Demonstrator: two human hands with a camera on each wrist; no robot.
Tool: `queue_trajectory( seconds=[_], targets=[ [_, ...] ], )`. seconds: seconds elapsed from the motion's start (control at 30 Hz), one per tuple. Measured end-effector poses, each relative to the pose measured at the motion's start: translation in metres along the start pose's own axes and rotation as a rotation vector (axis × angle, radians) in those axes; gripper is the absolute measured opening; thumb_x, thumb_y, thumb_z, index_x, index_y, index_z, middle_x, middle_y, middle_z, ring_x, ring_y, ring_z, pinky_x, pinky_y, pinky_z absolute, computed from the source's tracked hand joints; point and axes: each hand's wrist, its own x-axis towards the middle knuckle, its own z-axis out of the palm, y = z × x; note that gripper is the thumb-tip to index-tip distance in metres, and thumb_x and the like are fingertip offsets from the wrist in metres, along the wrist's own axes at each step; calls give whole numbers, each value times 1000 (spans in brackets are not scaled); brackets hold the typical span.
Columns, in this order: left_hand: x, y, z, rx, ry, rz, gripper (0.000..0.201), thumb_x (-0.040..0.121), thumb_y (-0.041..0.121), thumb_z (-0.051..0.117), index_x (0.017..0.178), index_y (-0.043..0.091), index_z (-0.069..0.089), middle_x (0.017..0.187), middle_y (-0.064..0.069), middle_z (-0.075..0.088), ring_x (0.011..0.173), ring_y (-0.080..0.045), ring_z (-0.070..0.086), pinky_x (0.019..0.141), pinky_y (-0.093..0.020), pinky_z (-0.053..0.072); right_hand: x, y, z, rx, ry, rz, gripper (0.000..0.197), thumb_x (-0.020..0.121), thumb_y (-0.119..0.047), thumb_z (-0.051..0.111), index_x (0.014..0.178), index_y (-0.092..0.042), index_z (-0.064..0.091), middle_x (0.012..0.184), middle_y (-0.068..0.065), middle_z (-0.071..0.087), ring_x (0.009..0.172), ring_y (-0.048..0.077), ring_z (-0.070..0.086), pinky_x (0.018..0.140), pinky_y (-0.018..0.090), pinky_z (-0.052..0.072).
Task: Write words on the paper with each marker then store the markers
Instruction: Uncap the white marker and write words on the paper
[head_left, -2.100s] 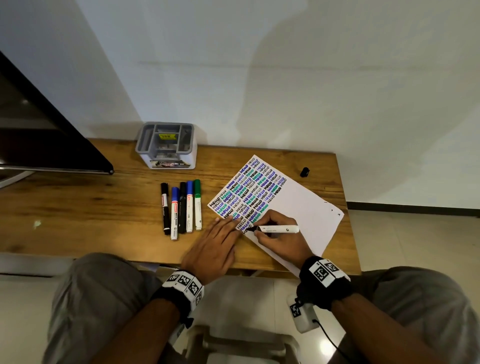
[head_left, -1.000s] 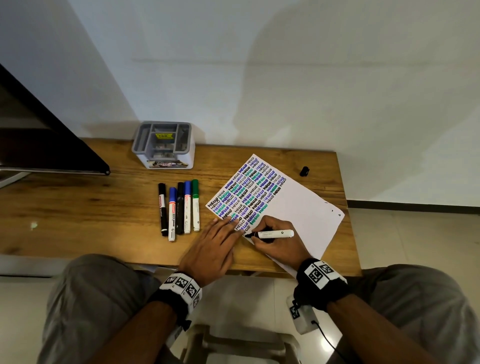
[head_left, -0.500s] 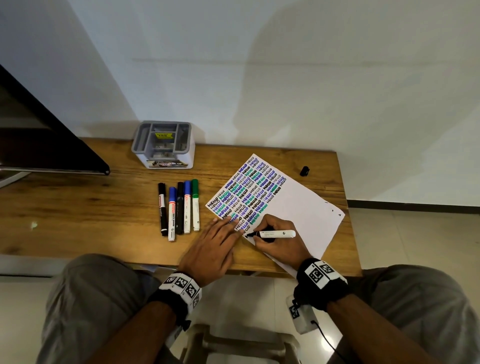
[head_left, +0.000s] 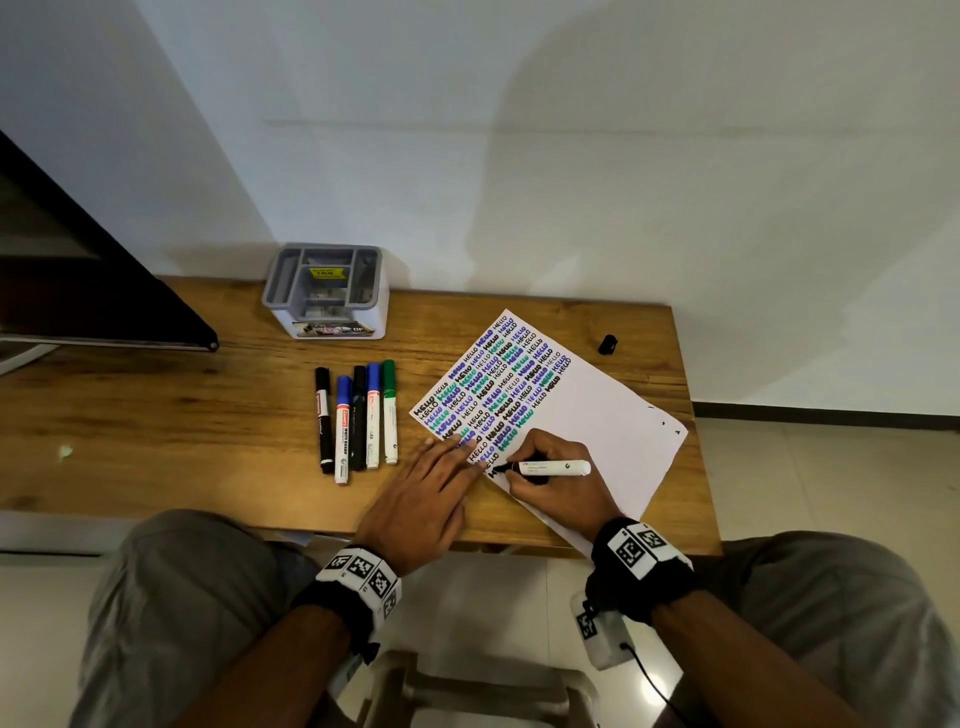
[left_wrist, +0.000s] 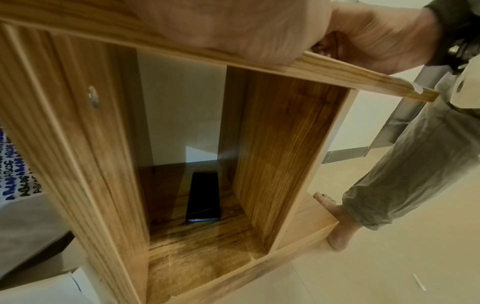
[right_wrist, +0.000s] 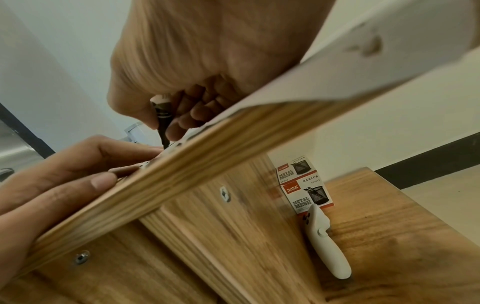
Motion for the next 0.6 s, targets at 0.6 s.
queue_trajectory(
  seconds=[0.6],
  targets=[
    [1, 1, -2, -15, -3, -10, 47, 97, 31, 39, 140, 15, 50, 150, -8, 46, 144, -24, 35, 118, -49, 29, 1, 0, -1, -36, 13, -21, 23, 78, -2, 81, 81, -18, 64, 76, -19, 67, 72, 4, 66, 65, 12, 50]
  ],
)
